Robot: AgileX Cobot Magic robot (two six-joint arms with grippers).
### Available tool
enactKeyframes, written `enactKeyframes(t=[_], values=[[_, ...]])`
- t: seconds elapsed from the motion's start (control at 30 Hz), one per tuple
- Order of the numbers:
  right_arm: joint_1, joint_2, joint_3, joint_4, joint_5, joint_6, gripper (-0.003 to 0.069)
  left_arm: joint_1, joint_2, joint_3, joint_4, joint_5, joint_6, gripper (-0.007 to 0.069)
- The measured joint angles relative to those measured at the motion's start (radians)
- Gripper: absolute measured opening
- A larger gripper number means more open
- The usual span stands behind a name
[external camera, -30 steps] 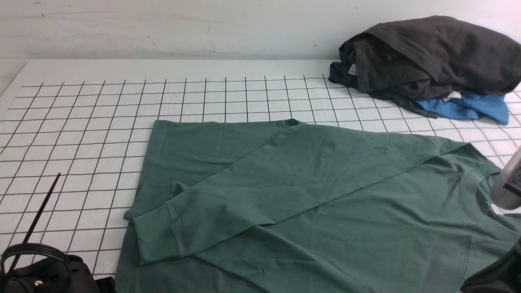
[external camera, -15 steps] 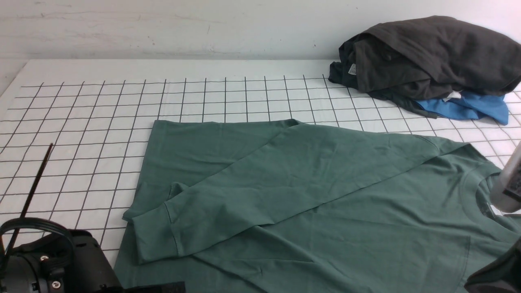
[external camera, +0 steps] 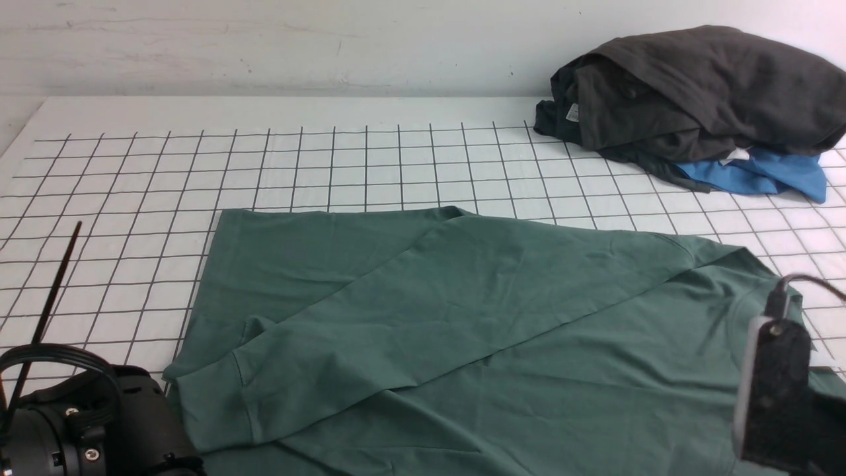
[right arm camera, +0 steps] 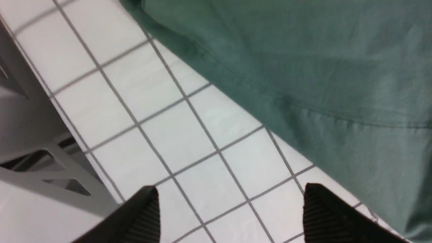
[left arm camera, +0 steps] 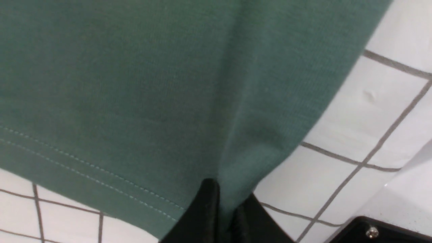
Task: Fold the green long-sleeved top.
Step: Use both arms simultaneously to clamp the lower edge of the clothing fabric
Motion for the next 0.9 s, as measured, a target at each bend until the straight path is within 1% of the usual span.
enactKeyframes(t=[0.03,0.07,0.1,0.23,0.43,0.5,0.53,0.57,0.63,0.77,0.9], values=[[0.0,0.016,0.019,-0.016,-0.028,0.002,0.0566,0.0,0.0,0.0,-0.001,-0.004,0.0,0.0003],[0.0,0.019,0.023,-0.025,-0.034,0.002,0.057,0.0,0.0,0.0,-0.001,-0.005,0.0,0.0003],[0.0,0.042,0.051,-0.041,-0.087,0.006,0.0589,0.0,0.0,0.0,-0.001,-0.01,0.0,0.0003],[0.0,0.101,0.111,-0.119,-0.213,0.007,0.0588,0.0,0.0,0.0,-0.002,-0.029,0.0,0.0003],[0.0,0.204,0.177,-0.275,-0.392,0.014,0.0549,0.0,0.0,0.0,-0.017,-0.031,0.0,0.0003],[0.0,0.265,0.185,-0.334,-0.431,0.035,0.0533,0.0,0.0,0.0,-0.022,-0.031,0.0,0.0003],[0.0,0.27,0.185,-0.34,-0.434,0.035,0.0531,0.0,0.0,0.0,-0.022,-0.032,0.0,0.0003],[0.0,0.312,0.186,-0.379,-0.46,0.06,0.0522,0.0,0.0,0.0,-0.022,-0.032,0.0,0.0003],[0.0,0.358,0.186,-0.42,-0.497,0.089,0.0513,0.0,0.0,0.0,-0.023,-0.032,0.0,0.0003],[0.0,0.398,0.175,-0.444,-0.495,0.106,0.0497,0.0,0.0,0.0,-0.023,-0.034,0.0,0.0003],[0.0,0.408,0.17,-0.461,-0.502,0.119,0.0438,0.0,0.0,0.0,-0.023,-0.035,0.0,0.0003]])
